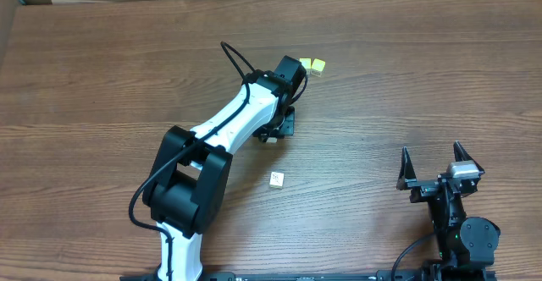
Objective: Flip 4 blocks
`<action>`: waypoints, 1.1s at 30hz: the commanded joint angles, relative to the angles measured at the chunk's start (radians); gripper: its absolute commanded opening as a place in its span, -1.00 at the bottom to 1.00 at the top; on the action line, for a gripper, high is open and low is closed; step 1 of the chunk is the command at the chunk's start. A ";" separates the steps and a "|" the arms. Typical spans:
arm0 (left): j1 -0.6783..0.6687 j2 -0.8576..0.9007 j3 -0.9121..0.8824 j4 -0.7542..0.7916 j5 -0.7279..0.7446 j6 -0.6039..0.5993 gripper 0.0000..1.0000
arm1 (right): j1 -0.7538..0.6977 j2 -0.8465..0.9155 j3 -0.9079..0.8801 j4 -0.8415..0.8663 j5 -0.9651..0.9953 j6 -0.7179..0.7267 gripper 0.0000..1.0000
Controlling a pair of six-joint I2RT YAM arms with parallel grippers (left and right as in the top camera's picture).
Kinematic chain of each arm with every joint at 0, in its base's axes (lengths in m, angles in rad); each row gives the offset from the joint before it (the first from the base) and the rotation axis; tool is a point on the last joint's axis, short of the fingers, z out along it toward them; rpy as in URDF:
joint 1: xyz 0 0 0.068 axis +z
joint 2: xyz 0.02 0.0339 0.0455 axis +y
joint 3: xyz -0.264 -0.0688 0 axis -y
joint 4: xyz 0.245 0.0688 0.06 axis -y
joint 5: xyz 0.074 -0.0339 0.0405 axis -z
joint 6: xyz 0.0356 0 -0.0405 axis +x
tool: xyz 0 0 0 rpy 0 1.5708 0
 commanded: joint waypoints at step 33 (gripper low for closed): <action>0.006 -0.148 -0.190 -0.211 0.147 0.016 -0.22 | 0.006 -0.008 -0.011 0.005 -0.006 -0.004 1.00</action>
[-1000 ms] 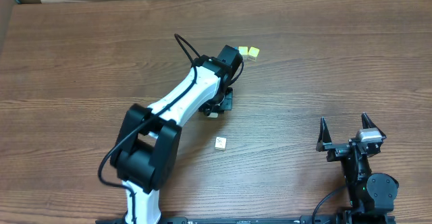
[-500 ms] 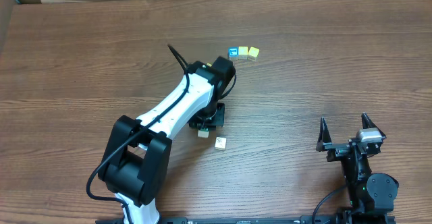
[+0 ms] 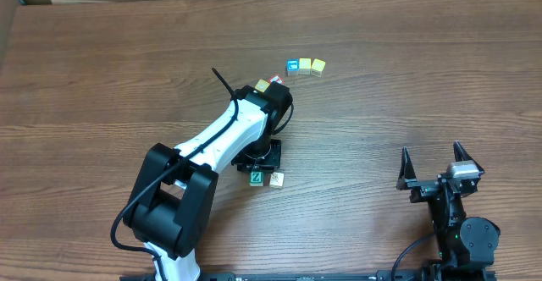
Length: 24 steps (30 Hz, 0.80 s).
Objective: Flip 4 blocks
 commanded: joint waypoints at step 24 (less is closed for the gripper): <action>0.105 -0.080 -0.113 -0.037 -0.035 -0.019 -0.92 | 0.006 -0.008 -0.011 0.005 -0.006 -0.004 1.00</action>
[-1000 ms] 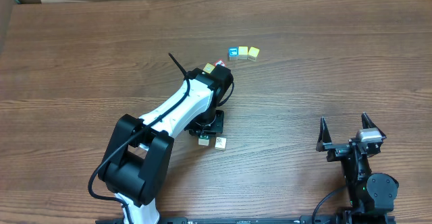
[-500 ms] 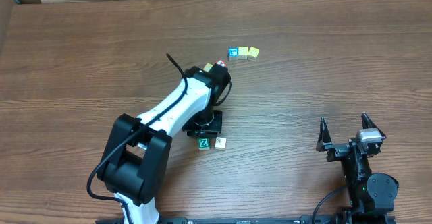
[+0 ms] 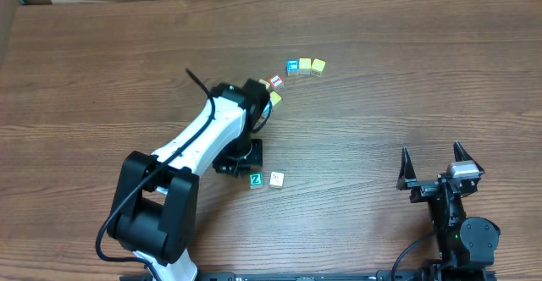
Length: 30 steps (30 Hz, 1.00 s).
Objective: Flip 4 blocks
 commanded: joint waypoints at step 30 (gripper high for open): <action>-0.016 -0.015 -0.121 0.230 0.119 -0.044 -0.92 | 0.006 -0.008 -0.011 0.005 -0.006 -0.004 1.00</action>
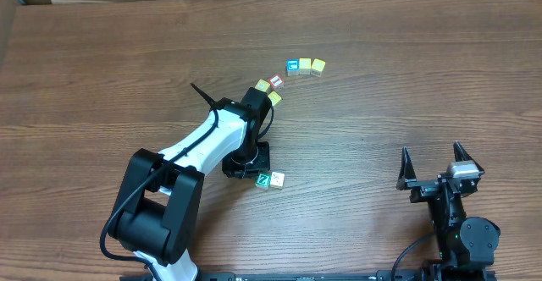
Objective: Flip 4 blocks
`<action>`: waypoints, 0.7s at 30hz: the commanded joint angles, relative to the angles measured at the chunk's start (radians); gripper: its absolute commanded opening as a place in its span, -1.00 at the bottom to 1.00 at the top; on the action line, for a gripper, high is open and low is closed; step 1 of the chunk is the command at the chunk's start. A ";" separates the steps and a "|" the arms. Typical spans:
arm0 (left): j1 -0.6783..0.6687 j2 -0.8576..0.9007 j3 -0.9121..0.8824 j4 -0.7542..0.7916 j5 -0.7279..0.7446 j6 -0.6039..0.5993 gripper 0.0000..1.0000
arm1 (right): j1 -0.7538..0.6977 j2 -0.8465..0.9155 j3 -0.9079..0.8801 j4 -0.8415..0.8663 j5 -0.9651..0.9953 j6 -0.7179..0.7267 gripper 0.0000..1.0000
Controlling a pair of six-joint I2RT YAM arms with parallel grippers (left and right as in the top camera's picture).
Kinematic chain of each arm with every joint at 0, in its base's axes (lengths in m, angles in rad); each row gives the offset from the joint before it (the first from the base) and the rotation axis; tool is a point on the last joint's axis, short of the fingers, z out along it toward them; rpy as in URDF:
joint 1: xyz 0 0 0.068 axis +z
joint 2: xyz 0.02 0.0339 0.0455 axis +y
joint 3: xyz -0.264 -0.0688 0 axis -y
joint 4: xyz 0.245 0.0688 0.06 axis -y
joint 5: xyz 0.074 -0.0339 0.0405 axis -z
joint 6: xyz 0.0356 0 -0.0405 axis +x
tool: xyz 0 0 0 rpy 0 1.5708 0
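A green block [263, 179] with a white letter lies mid-table, touching a white block [277, 179] on its right. My left gripper [251, 168] hangs low just left of and above the green block, its fingers hidden under the wrist. Farther back, several blocks form an arc: a blue one [292, 65], two yellow ones [305, 63] [318, 64], a red-and-white one [275, 82], and two more yellow ones [262, 85] [274, 98]. My right gripper [430, 152] rests open at the near right, holding nothing.
The left arm [203, 141] stretches diagonally from the near left edge toward the middle. A cardboard wall [17, 10] borders the far left corner. The wooden table [406, 78] is bare on the right.
My left gripper has moved right and now sits against the green block. The green block has shifted a little to the right and now touches the white block. The right arm has stayed put.
First my left gripper was at the back over the arc of blocks, and the white block lay alone mid-table. Then the gripper was at a green block beside the white one. Then it stood left of that block, apart from it, and now is back against it.
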 commanded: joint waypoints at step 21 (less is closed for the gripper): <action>-0.010 -0.015 -0.004 -0.077 0.048 -0.022 -0.92 | 0.007 -0.008 -0.011 0.005 -0.005 -0.004 1.00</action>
